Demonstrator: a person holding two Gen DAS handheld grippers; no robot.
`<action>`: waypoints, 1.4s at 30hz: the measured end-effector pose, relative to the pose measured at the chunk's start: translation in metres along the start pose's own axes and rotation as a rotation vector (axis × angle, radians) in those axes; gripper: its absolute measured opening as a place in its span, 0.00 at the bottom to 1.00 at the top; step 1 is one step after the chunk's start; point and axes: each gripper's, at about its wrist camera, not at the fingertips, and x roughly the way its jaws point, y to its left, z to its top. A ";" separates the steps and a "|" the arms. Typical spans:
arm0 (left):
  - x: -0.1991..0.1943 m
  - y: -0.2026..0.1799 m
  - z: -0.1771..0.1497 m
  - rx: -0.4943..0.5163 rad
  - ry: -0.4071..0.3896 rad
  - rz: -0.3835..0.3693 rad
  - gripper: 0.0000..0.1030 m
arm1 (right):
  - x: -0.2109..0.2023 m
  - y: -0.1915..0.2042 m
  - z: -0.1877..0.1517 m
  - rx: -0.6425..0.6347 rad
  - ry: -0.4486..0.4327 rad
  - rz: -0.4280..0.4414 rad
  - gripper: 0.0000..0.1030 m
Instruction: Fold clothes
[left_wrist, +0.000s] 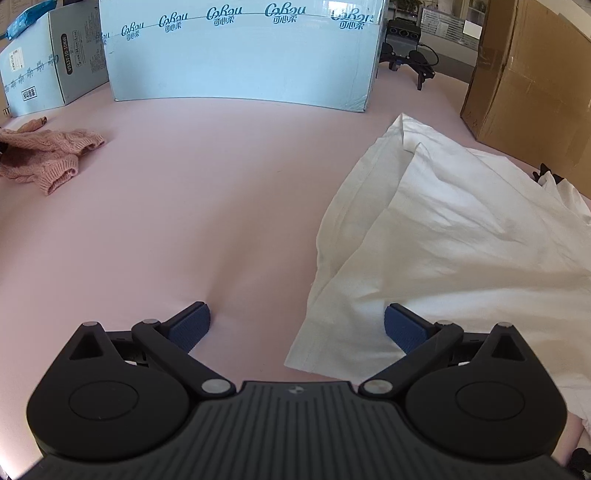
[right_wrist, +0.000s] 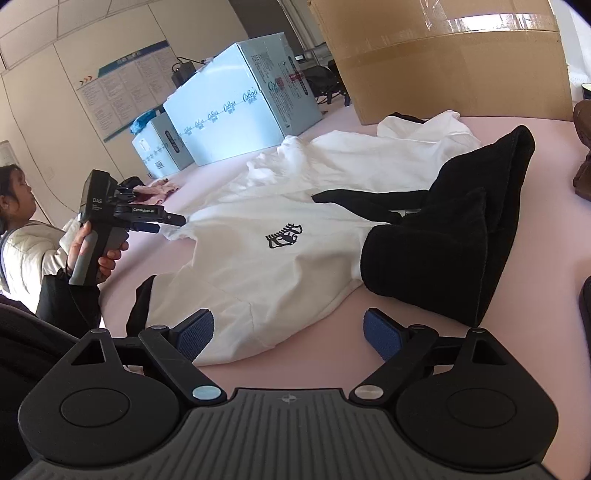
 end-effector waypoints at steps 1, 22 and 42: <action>0.001 0.000 0.003 -0.002 0.009 0.001 0.91 | 0.001 -0.001 -0.001 0.000 -0.003 0.008 0.92; -0.034 0.005 0.035 -0.029 0.038 -0.070 0.03 | -0.017 -0.022 -0.004 0.205 -0.035 0.129 0.98; -0.061 0.041 0.003 -0.041 -0.040 0.005 0.78 | -0.004 0.014 -0.012 0.088 0.006 -0.012 0.07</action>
